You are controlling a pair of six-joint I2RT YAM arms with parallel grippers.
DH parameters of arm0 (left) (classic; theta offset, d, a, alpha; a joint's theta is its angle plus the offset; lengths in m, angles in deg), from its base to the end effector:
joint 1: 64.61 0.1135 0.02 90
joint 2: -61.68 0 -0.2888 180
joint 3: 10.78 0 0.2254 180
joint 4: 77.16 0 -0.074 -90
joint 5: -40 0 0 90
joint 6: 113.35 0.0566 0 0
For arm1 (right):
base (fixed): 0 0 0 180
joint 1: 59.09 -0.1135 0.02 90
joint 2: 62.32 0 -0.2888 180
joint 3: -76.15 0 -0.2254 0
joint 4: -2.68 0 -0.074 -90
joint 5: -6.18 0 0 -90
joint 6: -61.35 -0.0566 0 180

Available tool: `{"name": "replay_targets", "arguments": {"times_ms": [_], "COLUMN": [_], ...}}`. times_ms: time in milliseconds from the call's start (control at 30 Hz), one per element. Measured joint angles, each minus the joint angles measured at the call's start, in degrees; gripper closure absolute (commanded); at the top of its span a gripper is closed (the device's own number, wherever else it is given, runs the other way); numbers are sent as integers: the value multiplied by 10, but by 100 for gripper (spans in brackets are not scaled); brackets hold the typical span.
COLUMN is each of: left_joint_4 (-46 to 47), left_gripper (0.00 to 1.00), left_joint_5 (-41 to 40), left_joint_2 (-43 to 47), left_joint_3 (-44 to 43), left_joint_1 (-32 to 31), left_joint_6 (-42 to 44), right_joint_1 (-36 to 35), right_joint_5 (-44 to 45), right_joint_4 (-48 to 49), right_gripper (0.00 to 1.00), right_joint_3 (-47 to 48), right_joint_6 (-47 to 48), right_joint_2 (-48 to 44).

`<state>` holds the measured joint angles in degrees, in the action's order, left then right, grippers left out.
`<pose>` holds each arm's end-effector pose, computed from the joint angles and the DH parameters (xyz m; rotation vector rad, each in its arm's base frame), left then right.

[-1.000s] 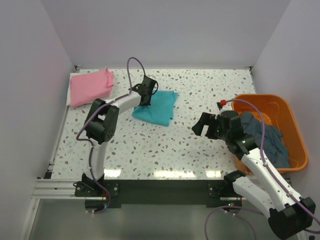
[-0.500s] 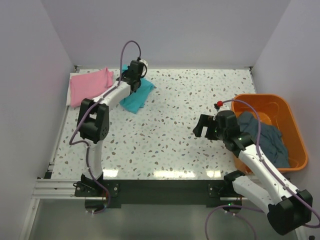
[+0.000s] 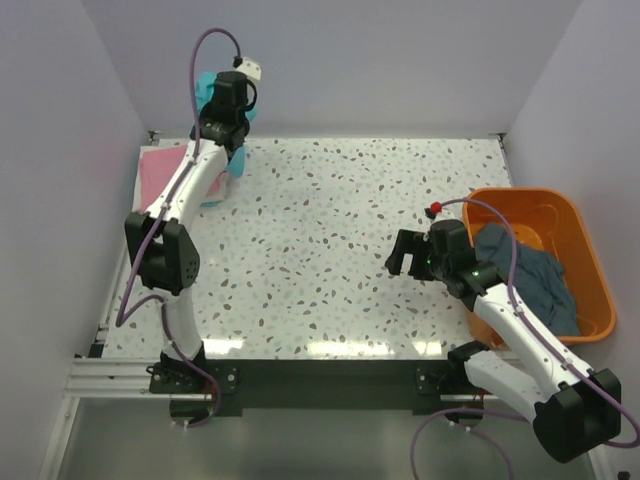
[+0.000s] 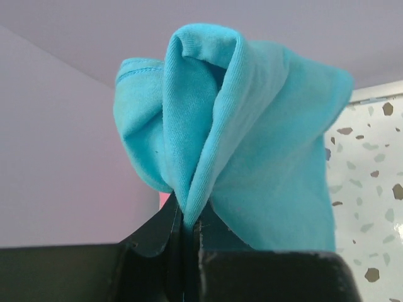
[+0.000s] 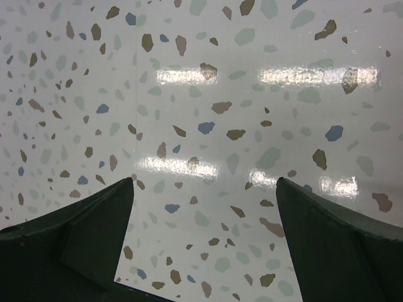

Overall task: Fold and stack the t-shirts
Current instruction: Neatly place the folded tshirt to the corner

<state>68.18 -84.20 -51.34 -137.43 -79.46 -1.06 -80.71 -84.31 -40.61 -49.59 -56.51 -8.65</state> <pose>0.4574 -0.0884 0.3891 0.2228 1.9141 0.6628 0.1581 0.0632 0.2599 0.1239 2.3551 0.4414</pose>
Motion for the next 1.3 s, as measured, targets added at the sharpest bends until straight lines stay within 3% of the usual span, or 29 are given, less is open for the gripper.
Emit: {"name": "replay_targets", "arguments": {"times_ms": [300, 500, 800, 933, 967, 1000, 1033, 1300], "left_joint_4": [-40, -44, -57, -67, -70, -72, -74, -76], "left_gripper": [100, 100, 99, 60, 46, 5, 0, 0], "left_joint_5": [43, 103, 132, 129, 125, 120, 116, 144], "left_joint_2": [30, 35, -79, -125, -130, -133, -133, -122], "left_joint_3": [-19, 14, 2, 1, 0, 0, -1, -17], "left_joint_1": [45, 109, 203, 226, 229, 231, 232, 231], "left_joint_6": [-8, -34, -85, -104, -110, -113, -117, -155], "right_joint_1": [0, 0, 0, 0, 0, 0, 0, 0], "right_joint_5": [0, 1, 14, 16, 17, 18, 20, 23], "right_joint_4": [0, 0, -3, -4, -4, -4, -4, -4], "right_gripper": [1, 1, 1, 1, 1, 1, 1, 1], "right_joint_3": [-1, -1, -1, 2, 3, 4, 5, 7], "right_joint_6": [-1, -1, -2, -2, -2, -2, -2, -2], "right_joint_2": [0, 3, 29, 37, 41, 43, 45, 49]}}
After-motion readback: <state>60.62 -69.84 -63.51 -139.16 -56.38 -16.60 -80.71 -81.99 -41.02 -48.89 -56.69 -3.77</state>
